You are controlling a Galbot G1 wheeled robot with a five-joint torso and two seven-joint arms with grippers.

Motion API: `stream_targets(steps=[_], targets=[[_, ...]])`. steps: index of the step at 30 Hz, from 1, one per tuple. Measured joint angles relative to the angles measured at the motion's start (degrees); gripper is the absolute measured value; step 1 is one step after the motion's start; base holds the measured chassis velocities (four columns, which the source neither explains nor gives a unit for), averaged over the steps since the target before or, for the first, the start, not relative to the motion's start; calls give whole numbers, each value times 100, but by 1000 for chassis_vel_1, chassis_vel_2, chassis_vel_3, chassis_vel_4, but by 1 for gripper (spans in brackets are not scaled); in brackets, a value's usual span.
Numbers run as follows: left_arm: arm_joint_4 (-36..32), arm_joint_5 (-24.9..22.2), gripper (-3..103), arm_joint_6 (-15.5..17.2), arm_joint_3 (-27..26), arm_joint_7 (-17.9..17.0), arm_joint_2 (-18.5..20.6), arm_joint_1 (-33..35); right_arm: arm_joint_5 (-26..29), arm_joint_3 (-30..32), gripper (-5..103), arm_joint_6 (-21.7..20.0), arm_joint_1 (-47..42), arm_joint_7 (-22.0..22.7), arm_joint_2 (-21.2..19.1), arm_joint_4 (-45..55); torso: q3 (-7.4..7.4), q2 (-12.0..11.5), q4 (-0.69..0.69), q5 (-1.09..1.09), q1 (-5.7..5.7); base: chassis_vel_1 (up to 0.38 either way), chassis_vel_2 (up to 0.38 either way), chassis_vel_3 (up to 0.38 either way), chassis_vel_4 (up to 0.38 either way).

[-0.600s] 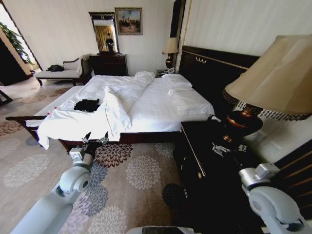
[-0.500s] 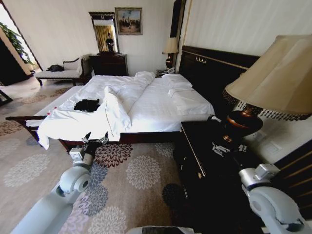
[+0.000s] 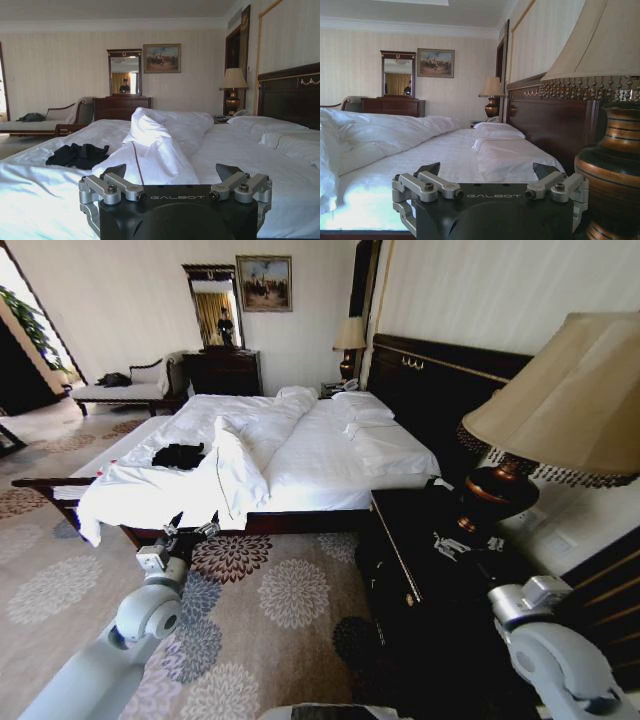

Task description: Fold the clothes on the bed.

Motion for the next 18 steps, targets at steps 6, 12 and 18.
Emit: stream_targets(steps=[6, 12, 18], targets=[[-40, 62, 100, -2, 54, 5, 31, 49, -30, 9, 100, 2, -60, -25, 82, 13, 0, 0, 0, 0, 0, 0, 0, 0, 0], [-65, 98, 100, -4, 149, 11, 65, 37, -28, 57, 100, 22, -102, -25, 143, 13, 0, 0, 0, 0, -1, -10, 18, 11, -7], [-68, 151, 100, -7, 228, 16, 38, 51, -28, 69, 100, 24, -110, -25, 190, 14, 0, 0, 0, 0, 0, -75, 60, 69, -72]])
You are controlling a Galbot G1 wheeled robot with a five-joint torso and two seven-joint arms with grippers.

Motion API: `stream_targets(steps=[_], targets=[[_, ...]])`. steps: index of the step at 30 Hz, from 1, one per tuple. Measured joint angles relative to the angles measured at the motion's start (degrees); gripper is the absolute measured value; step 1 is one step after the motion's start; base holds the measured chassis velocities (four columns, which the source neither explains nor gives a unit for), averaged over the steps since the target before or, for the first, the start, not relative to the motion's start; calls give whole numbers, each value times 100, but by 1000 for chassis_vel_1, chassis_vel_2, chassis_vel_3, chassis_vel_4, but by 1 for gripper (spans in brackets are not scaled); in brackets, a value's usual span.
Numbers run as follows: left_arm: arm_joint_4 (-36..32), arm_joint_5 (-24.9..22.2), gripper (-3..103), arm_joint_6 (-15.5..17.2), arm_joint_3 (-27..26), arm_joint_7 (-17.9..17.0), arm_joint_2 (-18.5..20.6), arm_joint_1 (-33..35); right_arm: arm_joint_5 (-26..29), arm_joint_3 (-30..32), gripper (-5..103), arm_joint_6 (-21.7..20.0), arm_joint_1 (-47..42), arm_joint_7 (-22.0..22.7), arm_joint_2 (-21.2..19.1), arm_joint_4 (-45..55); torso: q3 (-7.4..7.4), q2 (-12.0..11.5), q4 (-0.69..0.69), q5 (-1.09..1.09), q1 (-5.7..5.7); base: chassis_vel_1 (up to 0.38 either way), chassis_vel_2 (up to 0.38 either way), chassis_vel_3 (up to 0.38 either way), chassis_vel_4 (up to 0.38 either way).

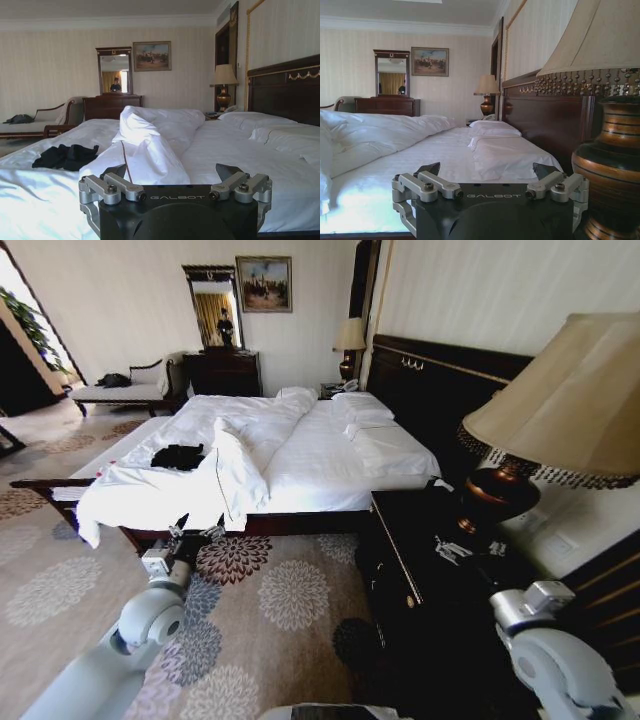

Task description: Fold the clothes on the bed.

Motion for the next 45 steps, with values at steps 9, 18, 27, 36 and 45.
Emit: stream_targets(steps=[9, 18, 27, 36, 45], targets=[[-23, 14, 100, -7, 5, 19, -38, 49, -8, -8, 100, -6, -19, -1, 49, 16, 1, -1, 0, 0, 1, -125, 109, 128, -128], [-70, 56, 100, -14, 18, 31, -83, 107, -28, -25, 100, -14, -51, -10, 84, 48, 1, -1, 0, 0, 1, -128, 119, 127, -120], [-122, 99, 100, -22, 20, 47, -109, 164, -38, -31, 100, -18, -62, -37, 96, 55, 1, 0, 0, 0, 0, -112, 109, 112, -120], [-157, 115, 100, -26, 14, 51, -106, 201, -93, -54, 100, -19, -95, -83, 165, 63, 0, 0, 0, 0, 0, -127, 122, 132, -134], [-273, 139, 100, -27, 44, 53, -83, 226, -94, -19, 100, -20, -130, -87, 164, 93, 1, -1, 0, -1, 1, -153, 141, 146, -154]])
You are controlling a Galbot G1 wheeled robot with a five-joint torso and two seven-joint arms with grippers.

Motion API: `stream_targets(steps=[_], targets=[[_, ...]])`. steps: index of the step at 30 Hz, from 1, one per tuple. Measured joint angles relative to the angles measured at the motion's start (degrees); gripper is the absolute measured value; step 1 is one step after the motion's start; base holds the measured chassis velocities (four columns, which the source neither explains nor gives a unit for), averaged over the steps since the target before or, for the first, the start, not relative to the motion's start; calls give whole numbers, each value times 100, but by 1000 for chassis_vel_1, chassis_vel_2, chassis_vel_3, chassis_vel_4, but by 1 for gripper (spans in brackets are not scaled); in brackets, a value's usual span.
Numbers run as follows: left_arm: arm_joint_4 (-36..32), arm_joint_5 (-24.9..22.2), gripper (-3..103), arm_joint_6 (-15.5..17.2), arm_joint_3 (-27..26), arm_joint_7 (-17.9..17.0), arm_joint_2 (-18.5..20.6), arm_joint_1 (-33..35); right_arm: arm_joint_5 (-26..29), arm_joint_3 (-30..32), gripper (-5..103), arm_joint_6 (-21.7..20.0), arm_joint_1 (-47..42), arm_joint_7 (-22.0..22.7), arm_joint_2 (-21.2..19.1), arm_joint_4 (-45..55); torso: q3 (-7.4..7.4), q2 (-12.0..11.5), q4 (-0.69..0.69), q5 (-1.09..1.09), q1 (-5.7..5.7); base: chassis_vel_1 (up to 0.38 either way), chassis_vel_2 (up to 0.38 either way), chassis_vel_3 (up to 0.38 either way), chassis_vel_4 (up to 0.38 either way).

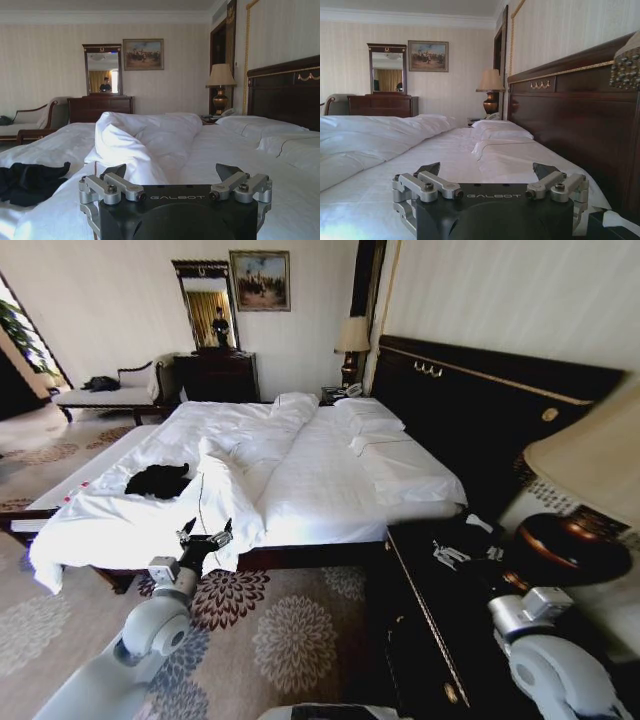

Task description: Fold the clothes on the bed.

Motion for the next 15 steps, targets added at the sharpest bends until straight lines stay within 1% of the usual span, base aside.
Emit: stream_targets(steps=[15], targets=[[-26, 52, 100, -1, 36, -1, -23, 30, -70, -58, 100, -16, -6, 37, 79, -1, -1, 0, 0, 1, -1, -135, 141, 145, -145]])
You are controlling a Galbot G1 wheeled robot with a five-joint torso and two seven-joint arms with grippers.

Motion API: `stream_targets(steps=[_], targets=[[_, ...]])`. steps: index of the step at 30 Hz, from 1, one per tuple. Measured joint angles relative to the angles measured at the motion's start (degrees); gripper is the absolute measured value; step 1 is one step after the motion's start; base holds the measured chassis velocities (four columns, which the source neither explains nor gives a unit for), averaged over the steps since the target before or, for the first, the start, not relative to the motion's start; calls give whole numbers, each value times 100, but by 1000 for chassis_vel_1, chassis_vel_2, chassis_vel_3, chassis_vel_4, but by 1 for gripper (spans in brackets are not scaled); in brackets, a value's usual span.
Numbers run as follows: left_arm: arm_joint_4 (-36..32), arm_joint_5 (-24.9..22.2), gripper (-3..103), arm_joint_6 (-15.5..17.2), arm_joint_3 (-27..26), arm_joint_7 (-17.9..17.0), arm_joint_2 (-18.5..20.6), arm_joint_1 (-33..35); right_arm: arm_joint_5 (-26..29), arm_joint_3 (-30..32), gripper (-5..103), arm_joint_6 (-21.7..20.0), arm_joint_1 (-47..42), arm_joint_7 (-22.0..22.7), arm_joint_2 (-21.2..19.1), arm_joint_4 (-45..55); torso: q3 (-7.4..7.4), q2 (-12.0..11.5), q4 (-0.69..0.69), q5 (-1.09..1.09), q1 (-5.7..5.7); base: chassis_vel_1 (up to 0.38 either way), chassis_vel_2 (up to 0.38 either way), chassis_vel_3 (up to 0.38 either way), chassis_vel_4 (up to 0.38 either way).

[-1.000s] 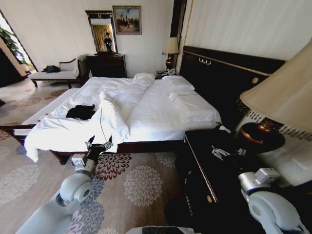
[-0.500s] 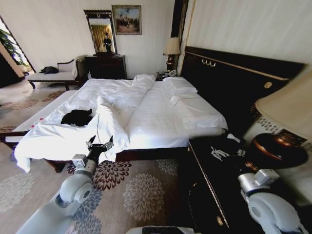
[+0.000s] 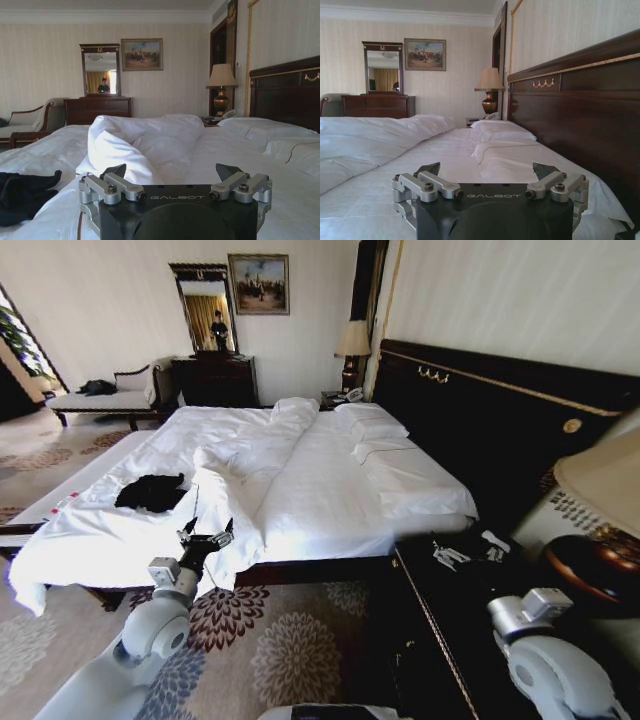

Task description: Fold the clothes on the bed.

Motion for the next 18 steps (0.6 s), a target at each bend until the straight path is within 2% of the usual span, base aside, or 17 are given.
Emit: stream_targets(steps=[18], targets=[[-28, -6, 100, 0, 11, 2, 45, -43, -10, -35, 100, -62, -22, 12, 39, -2, 1, 0, 0, -1, 1, -122, 157, 132, -150]])
